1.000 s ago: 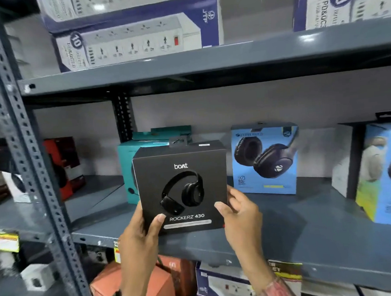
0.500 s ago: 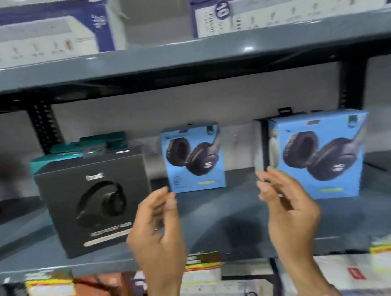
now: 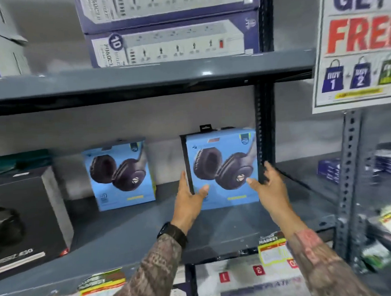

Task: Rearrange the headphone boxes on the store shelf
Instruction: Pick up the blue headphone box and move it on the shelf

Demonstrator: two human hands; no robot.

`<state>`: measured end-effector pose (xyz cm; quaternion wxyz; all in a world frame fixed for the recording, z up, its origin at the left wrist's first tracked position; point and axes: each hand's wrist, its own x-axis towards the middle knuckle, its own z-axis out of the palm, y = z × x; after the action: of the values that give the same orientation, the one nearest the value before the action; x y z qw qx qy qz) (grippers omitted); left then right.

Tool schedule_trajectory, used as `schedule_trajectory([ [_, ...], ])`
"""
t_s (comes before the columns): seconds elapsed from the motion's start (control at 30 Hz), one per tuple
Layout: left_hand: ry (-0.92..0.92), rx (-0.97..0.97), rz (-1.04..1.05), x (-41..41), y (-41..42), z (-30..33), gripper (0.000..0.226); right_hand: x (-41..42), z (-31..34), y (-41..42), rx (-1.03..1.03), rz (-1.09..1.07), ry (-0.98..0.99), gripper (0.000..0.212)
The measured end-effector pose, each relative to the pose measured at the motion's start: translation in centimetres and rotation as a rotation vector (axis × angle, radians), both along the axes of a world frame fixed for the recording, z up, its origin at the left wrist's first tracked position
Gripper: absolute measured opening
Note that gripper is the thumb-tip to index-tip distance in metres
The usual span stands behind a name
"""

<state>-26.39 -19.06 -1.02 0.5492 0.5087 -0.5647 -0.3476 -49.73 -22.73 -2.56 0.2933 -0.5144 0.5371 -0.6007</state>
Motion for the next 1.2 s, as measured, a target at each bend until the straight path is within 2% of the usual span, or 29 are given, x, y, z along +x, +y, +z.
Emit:
schedule_trajectory([
  [0.1, -0.029, -0.031, -0.036, 0.4, -1.2, -1.8, 0.073, 0.7, 0.1, 0.8, -0.027, 0.082, 0.066, 0.026],
  [0.2, -0.067, -0.075, 0.014, 0.6, 0.4, -2.0, 0.073, 1.0, 0.5, 3.1, -0.092, 0.060, 0.077, 0.035],
  [0.37, -0.165, -0.128, 0.119, 0.5, 8.7, 0.0, 0.059, 1.3, 0.7, 8.9, -0.191, 0.109, 0.019, 0.044],
  [0.7, -0.043, -0.159, 0.279, 2.4, 23.0, 2.0, 0.062, 3.1, 1.9, 20.8, -0.273, 0.289, -0.091, 0.048],
  [0.83, -0.033, -0.178, 0.284, 3.6, 24.3, 1.5, 0.068, 4.2, 2.3, 22.0, -0.288, 0.300, -0.116, 0.044],
  [0.93, -0.057, -0.186, 0.278, 4.5, 24.4, 1.4, 0.063, 5.3, 2.3, 21.9, -0.271, 0.316, -0.118, 0.044],
  [1.1, -0.125, -0.158, 0.299, 9.3, 21.5, 0.6, 0.062, 9.3, 1.6, 18.4, -0.170, 0.334, 0.022, 0.055],
  [1.2, -0.148, -0.170, 0.343, 13.7, 17.9, -0.5, 0.059, 13.9, 2.0, 14.7, -0.169, 0.320, 0.162, 0.053],
])
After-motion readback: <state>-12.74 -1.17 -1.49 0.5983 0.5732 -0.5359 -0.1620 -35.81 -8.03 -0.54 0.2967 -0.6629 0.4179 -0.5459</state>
